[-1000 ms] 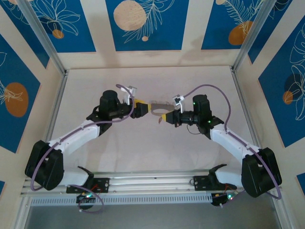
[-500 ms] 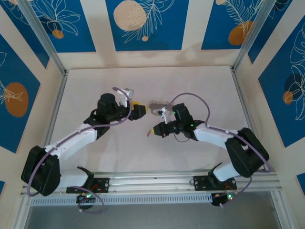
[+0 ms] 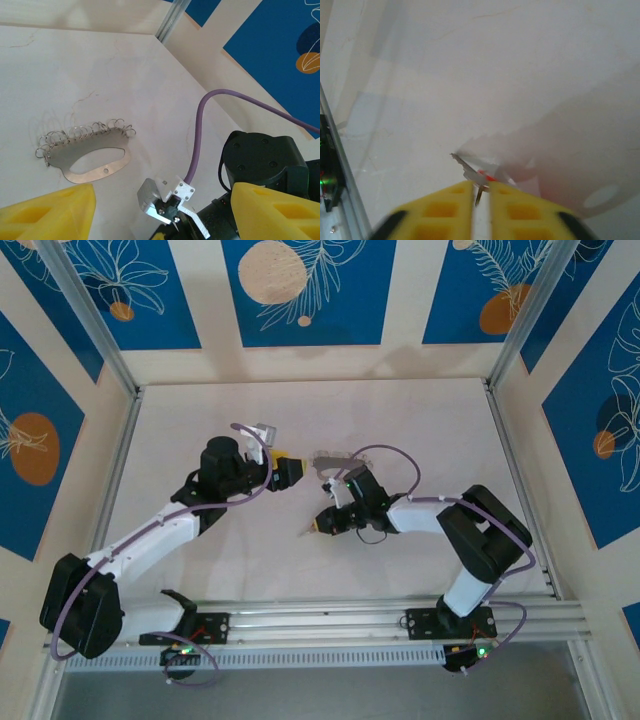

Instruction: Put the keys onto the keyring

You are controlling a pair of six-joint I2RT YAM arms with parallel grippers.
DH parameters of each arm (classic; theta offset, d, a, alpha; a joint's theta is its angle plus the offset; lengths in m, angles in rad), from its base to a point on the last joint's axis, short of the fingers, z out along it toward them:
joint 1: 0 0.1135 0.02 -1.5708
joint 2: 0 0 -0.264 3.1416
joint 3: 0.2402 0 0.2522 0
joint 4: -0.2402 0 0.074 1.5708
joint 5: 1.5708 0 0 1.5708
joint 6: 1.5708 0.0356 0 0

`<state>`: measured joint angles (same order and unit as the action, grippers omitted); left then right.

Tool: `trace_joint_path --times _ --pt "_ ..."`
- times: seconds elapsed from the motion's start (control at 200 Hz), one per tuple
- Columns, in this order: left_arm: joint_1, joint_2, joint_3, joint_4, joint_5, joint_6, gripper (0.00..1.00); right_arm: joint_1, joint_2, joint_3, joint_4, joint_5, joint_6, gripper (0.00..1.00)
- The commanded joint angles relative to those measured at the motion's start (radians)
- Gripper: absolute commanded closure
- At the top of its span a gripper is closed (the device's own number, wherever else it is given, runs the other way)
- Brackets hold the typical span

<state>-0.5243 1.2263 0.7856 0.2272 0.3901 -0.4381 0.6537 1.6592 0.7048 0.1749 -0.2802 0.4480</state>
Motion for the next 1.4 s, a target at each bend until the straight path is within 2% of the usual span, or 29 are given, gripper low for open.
trace_joint_path --times 0.0,0.05,0.115,0.26,0.45,0.57,0.82,1.145,1.395 --pt "-0.009 0.012 -0.006 0.046 -0.004 -0.002 0.28 -0.038 -0.056 -0.017 -0.019 0.024 0.021 0.62" --pt "-0.009 0.024 -0.002 0.059 -0.001 -0.009 0.28 -0.072 -0.101 -0.023 -0.032 0.025 0.032 0.53" --pt "-0.009 0.041 0.007 0.073 0.005 -0.015 0.28 -0.129 -0.16 -0.021 -0.06 0.03 0.045 0.48" --pt "-0.009 0.093 0.029 0.106 0.016 -0.03 0.27 -0.279 -0.218 0.033 -0.175 0.091 0.104 0.47" --pt "-0.009 0.154 0.054 0.132 0.023 -0.044 0.27 -0.416 -0.13 0.143 -0.286 0.172 0.229 0.48" --pt "-0.009 0.184 0.071 0.141 0.03 -0.051 0.26 -0.45 -0.075 0.183 -0.297 0.203 0.287 0.5" --pt "-0.009 0.237 0.085 0.18 0.051 -0.08 0.26 -0.467 0.034 0.234 -0.265 0.167 0.383 0.57" --pt "-0.008 0.276 0.099 0.199 0.063 -0.093 0.26 -0.476 0.129 0.279 -0.226 0.164 0.412 0.65" --pt "-0.009 0.294 0.112 0.198 0.068 -0.094 0.26 -0.486 0.187 0.32 -0.204 0.145 0.414 0.68"
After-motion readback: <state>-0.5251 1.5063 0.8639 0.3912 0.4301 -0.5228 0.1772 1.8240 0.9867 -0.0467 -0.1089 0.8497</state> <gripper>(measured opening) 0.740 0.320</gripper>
